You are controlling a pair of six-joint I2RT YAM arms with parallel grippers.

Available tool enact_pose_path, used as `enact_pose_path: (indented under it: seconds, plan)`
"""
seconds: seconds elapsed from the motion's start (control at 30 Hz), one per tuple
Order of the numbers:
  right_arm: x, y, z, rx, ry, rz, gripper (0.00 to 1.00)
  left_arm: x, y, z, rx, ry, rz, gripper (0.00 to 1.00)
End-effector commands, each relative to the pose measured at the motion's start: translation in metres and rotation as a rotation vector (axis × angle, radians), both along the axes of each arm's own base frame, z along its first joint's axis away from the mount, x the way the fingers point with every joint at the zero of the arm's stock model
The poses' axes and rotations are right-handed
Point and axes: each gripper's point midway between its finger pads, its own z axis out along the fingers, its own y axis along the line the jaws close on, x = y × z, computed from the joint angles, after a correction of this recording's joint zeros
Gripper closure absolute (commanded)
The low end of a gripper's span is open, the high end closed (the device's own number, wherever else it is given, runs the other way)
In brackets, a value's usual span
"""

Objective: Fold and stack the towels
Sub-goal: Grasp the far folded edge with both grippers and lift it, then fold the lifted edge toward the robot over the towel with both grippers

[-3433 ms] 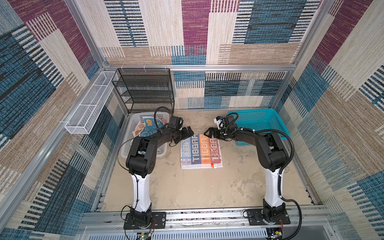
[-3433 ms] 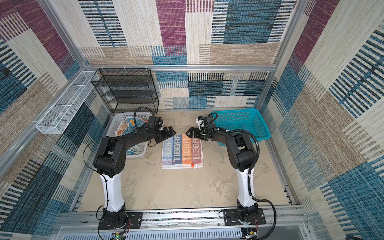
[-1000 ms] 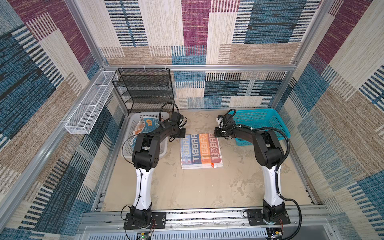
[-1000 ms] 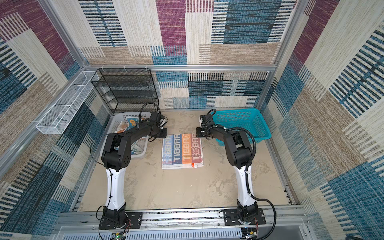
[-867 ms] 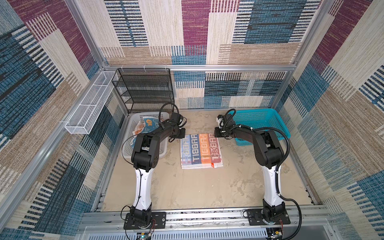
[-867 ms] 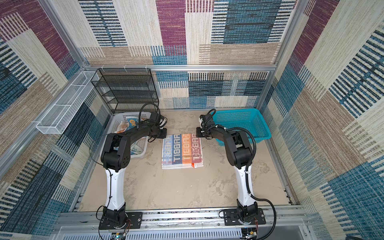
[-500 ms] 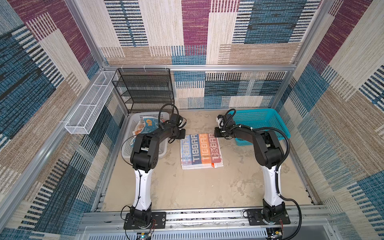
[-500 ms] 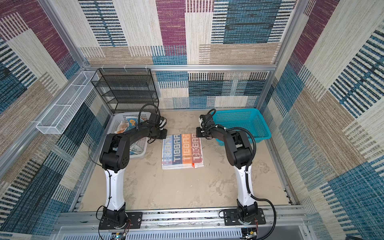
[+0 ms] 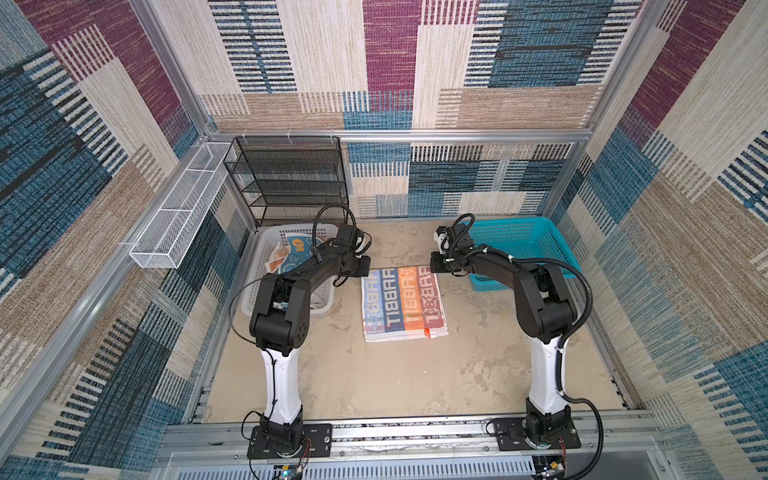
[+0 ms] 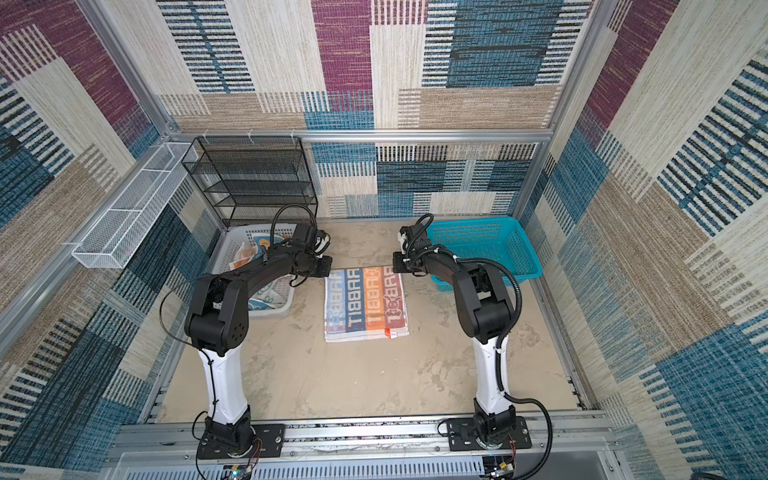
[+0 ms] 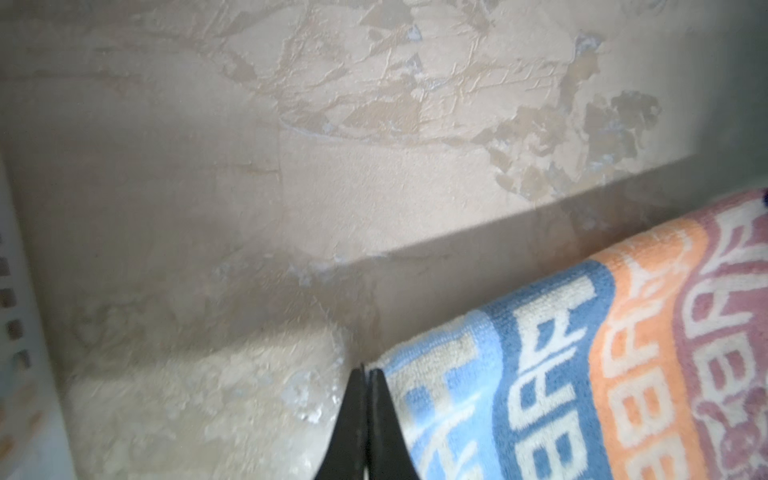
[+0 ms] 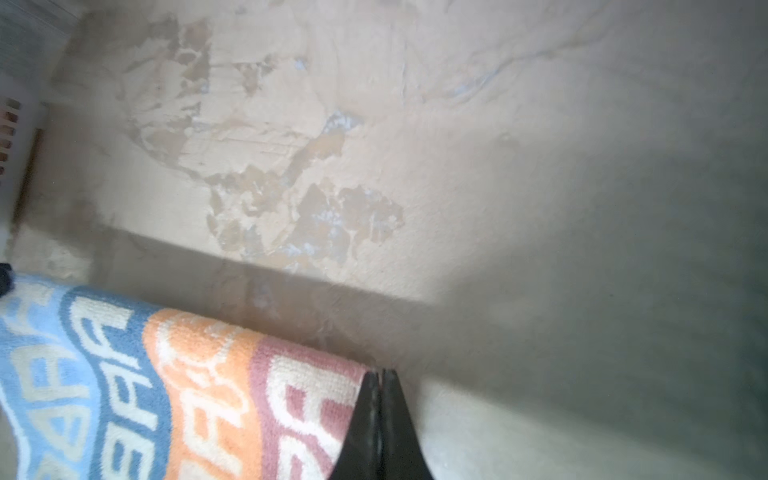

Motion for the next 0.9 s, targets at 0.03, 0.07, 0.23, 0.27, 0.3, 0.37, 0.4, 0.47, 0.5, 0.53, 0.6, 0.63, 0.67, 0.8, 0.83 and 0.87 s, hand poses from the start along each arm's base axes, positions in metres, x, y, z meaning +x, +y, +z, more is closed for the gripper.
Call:
enact_pose_path:
  seconds: [0.03, 0.07, 0.23, 0.27, 0.3, 0.37, 0.4, 0.47, 0.5, 0.53, 0.6, 0.63, 0.67, 0.8, 0.83, 0.87]
  plan:
    - [-0.009, -0.002, 0.016, 0.010, -0.003, -0.006, 1.00, -0.001, 0.000, 0.014, -0.016, -0.050, -0.004, 1.00]
    - [-0.011, -0.003, 0.022, 0.013, -0.009, -0.008, 1.00, -0.002, 0.000, 0.018, -0.022, -0.056, -0.002, 1.00]
    - [-0.030, -0.005, 0.037, 0.037, -0.016, -0.002, 1.00, -0.014, -0.003, 0.036, -0.063, -0.095, 0.000, 1.00]
    - [-0.035, -0.006, 0.038, 0.039, -0.014, -0.002, 1.00, -0.019, -0.004, 0.041, -0.070, -0.104, -0.003, 1.00]
    - [-0.040, -0.007, 0.038, 0.040, -0.011, -0.001, 1.00, -0.024, -0.006, 0.043, -0.076, -0.108, -0.006, 1.00]
    - [-0.051, -0.008, 0.040, 0.040, -0.011, -0.001, 1.00, -0.036, -0.012, 0.049, -0.091, -0.117, -0.018, 1.00]
    - [-0.057, -0.010, 0.039, 0.040, -0.009, -0.004, 1.00, -0.044, -0.015, 0.050, -0.088, -0.120, -0.024, 1.00]
    - [-0.068, -0.011, 0.042, 0.049, -0.009, -0.005, 1.00, -0.058, -0.016, 0.053, -0.066, -0.131, -0.027, 1.00]
    - [-0.075, -0.011, 0.042, 0.053, -0.007, -0.003, 1.00, -0.064, -0.016, 0.055, -0.059, -0.137, -0.028, 1.00]
    - [-0.082, -0.011, 0.043, 0.056, -0.007, -0.001, 1.00, -0.071, -0.016, 0.055, -0.057, -0.136, -0.026, 1.00]
    - [-0.094, -0.013, 0.043, 0.061, -0.006, -0.003, 1.00, -0.086, -0.014, 0.055, -0.058, -0.133, -0.023, 1.00]
    - [-0.100, -0.014, 0.043, 0.060, -0.005, -0.003, 1.00, -0.093, -0.014, 0.056, -0.058, -0.135, -0.022, 1.00]
    - [-0.106, -0.015, 0.045, 0.062, -0.009, -0.002, 1.00, -0.100, -0.013, 0.057, -0.059, -0.141, -0.020, 1.00]
    - [-0.132, -0.014, 0.042, 0.064, 0.006, 0.011, 1.00, -0.124, -0.012, 0.052, -0.056, -0.129, -0.025, 1.00]
    - [-0.140, -0.014, 0.040, 0.064, 0.013, 0.015, 1.00, -0.130, -0.013, 0.049, -0.055, -0.118, -0.024, 1.00]
    - [-0.146, -0.013, 0.037, 0.068, 0.019, 0.016, 1.00, -0.136, -0.012, 0.046, -0.058, -0.107, -0.020, 1.00]
